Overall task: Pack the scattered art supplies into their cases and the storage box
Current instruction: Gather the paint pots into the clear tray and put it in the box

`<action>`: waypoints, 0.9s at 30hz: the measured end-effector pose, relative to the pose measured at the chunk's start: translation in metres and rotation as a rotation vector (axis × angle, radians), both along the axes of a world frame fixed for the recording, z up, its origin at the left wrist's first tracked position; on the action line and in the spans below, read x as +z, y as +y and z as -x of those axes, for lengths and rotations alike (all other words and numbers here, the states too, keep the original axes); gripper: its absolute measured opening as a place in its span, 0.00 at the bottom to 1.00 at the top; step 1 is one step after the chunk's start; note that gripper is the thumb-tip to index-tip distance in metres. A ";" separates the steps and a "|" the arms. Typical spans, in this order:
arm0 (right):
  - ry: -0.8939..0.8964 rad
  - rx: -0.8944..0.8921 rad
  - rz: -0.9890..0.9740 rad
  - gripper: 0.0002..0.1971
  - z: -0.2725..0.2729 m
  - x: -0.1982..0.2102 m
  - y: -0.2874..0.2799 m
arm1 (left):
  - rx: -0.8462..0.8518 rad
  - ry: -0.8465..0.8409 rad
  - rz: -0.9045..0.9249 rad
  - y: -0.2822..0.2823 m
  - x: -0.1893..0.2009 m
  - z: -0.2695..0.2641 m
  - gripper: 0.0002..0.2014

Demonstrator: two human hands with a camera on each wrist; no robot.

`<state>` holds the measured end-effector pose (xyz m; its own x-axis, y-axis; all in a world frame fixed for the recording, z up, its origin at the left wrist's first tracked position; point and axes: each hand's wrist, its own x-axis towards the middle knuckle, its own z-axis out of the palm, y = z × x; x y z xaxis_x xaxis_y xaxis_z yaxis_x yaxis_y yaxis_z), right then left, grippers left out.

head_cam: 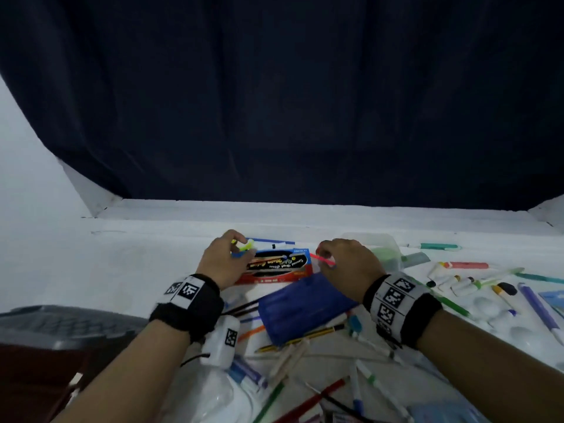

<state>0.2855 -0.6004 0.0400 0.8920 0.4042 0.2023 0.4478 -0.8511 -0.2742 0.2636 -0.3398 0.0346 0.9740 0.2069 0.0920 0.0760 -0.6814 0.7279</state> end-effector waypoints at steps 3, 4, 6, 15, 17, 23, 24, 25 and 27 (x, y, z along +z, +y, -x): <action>-0.016 -0.006 0.230 0.08 -0.042 -0.002 0.005 | 0.034 0.067 -0.043 0.013 -0.009 -0.046 0.09; -0.009 0.004 0.294 0.08 -0.055 -0.004 0.006 | 0.058 0.081 -0.064 0.018 -0.011 -0.059 0.09; 0.012 0.027 0.398 0.09 -0.075 -0.010 0.009 | 0.096 0.156 -0.137 0.026 -0.016 -0.082 0.11; 0.103 0.048 0.635 0.15 -0.117 -0.037 0.018 | 0.093 0.312 -0.299 0.045 -0.038 -0.133 0.10; 0.097 0.052 0.645 0.14 -0.118 -0.037 0.016 | 0.107 0.298 -0.297 0.045 -0.036 -0.134 0.10; 0.002 0.065 0.432 0.15 -0.104 -0.024 0.017 | 0.109 0.233 -0.302 0.048 -0.027 -0.128 0.07; -0.016 0.067 0.368 0.16 -0.099 -0.020 0.018 | 0.106 0.208 -0.293 0.047 -0.024 -0.127 0.08; -0.025 0.064 0.295 0.16 -0.092 -0.013 0.018 | 0.104 0.172 -0.279 0.045 -0.019 -0.123 0.10; -0.010 0.054 0.089 0.15 -0.073 0.001 0.018 | 0.089 0.070 -0.245 0.038 -0.004 -0.112 0.13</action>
<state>0.3584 -0.5825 0.0408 0.8665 0.4684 0.1724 0.4960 -0.8465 -0.1934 0.3760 -0.3019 0.0304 0.9588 0.2716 0.0828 0.1877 -0.8250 0.5330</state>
